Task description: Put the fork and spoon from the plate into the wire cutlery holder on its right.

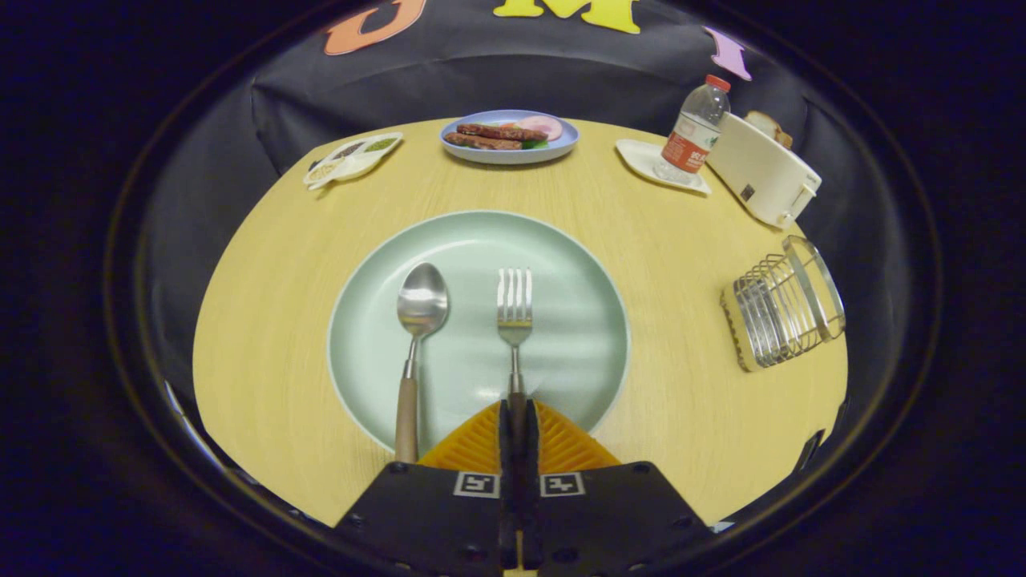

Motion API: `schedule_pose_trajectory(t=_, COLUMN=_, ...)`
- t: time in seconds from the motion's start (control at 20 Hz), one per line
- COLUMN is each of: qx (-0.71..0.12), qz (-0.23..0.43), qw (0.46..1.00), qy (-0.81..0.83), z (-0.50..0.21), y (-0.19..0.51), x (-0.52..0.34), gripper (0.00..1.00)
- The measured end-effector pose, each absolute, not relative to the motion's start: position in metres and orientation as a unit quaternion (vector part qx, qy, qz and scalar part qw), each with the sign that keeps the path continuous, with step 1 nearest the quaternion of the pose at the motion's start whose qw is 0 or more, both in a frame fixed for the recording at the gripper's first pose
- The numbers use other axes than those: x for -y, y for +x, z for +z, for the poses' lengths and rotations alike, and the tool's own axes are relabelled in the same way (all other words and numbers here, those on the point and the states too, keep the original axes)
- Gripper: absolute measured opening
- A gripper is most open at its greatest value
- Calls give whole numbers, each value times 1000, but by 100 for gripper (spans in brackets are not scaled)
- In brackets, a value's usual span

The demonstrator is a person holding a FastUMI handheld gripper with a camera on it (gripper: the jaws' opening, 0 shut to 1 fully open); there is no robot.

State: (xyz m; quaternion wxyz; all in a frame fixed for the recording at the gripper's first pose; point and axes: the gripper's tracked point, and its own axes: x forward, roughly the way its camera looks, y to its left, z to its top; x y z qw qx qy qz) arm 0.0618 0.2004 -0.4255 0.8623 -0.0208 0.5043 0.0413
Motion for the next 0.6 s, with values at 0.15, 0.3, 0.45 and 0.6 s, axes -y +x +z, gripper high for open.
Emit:
schedule_pose_trajectory(t=0.15, qx=-507, qz=55, qw=860, qy=-21, z=-415, y=57, x=-196, gripper=3)
schedule_pose_trajectory(t=0.3, qx=-492, qz=87, qw=866, qy=-27, z=-394, y=53, x=-189, gripper=3)
schedule_pose_trajectory(t=0.45, qx=-473, qz=119, qw=873, qy=-28, z=-363, y=47, x=-181, gripper=3)
schedule_pose_trajectory(t=0.6, qx=-454, qz=143, qw=879, qy=-27, z=-331, y=43, x=-165, gripper=3)
